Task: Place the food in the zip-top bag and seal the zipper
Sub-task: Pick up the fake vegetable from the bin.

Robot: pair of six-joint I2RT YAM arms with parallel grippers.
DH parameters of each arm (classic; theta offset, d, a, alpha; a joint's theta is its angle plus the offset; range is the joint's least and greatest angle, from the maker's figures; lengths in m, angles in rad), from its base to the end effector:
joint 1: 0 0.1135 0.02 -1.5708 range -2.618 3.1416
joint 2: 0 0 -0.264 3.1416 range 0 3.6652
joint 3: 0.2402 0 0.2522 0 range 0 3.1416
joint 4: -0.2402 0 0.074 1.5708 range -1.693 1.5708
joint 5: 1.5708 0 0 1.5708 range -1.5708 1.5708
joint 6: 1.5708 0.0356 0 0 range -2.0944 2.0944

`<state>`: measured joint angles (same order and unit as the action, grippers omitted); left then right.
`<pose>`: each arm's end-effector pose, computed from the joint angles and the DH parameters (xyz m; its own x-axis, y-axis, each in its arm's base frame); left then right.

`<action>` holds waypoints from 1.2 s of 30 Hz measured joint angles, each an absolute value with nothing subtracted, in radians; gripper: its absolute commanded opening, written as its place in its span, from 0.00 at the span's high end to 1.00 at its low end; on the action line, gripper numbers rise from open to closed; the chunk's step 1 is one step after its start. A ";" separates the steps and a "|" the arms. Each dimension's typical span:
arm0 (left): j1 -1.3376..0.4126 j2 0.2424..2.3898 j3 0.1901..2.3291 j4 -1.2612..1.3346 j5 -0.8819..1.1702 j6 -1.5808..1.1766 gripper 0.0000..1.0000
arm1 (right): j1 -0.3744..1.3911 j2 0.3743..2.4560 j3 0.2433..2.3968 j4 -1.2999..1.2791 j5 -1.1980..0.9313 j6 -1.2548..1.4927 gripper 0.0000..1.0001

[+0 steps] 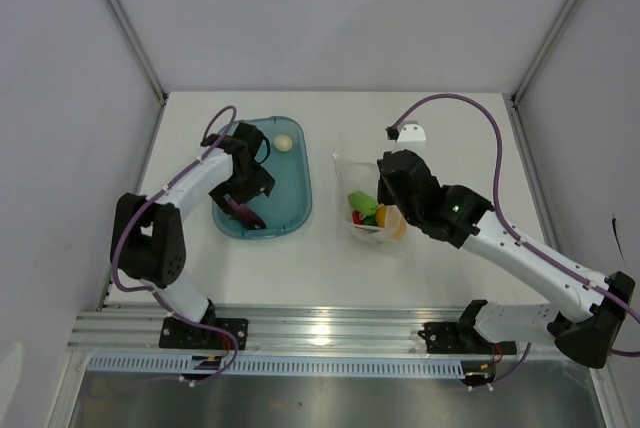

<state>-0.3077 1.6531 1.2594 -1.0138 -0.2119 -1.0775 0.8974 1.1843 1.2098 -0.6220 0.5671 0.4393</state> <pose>0.2964 -0.0863 0.2307 -0.6774 -0.6882 -0.2598 -0.7035 0.7093 -0.0449 0.1708 0.1834 0.3658 -0.4796 -0.0259 -0.8771 -0.1969 0.9773 0.0787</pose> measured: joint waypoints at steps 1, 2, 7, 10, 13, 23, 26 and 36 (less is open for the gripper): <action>-0.307 1.654 1.256 -1.007 -0.214 -1.081 0.00 | 0.897 1.184 1.210 -0.623 0.567 0.439 1.00; -0.306 1.655 1.252 -1.001 -0.215 -1.082 0.00 | 0.897 1.184 1.209 -0.622 0.567 0.439 1.00; -0.303 1.678 1.236 -0.991 -0.218 -1.091 0.00 | 0.897 1.184 1.208 -0.622 0.567 0.439 1.00; -0.300 1.682 1.224 -0.992 -0.229 -1.106 0.01 | 0.897 1.184 1.208 -0.622 0.567 0.439 1.00; -0.299 1.682 1.206 -0.993 -0.239 -1.126 0.00 | 0.897 1.184 1.208 -0.622 0.567 0.439 1.00; -0.293 1.703 1.201 -1.004 -0.241 -1.134 0.03 | 0.897 1.184 1.208 -0.623 0.561 0.439 1.00; -0.292 1.729 1.202 -0.999 -0.233 -1.134 0.04 | 0.897 1.183 1.208 -0.624 0.561 0.435 1.00; -0.292 1.767 1.187 -0.947 -0.205 -1.128 0.21 | 0.897 1.177 1.208 -0.625 0.561 0.434 1.00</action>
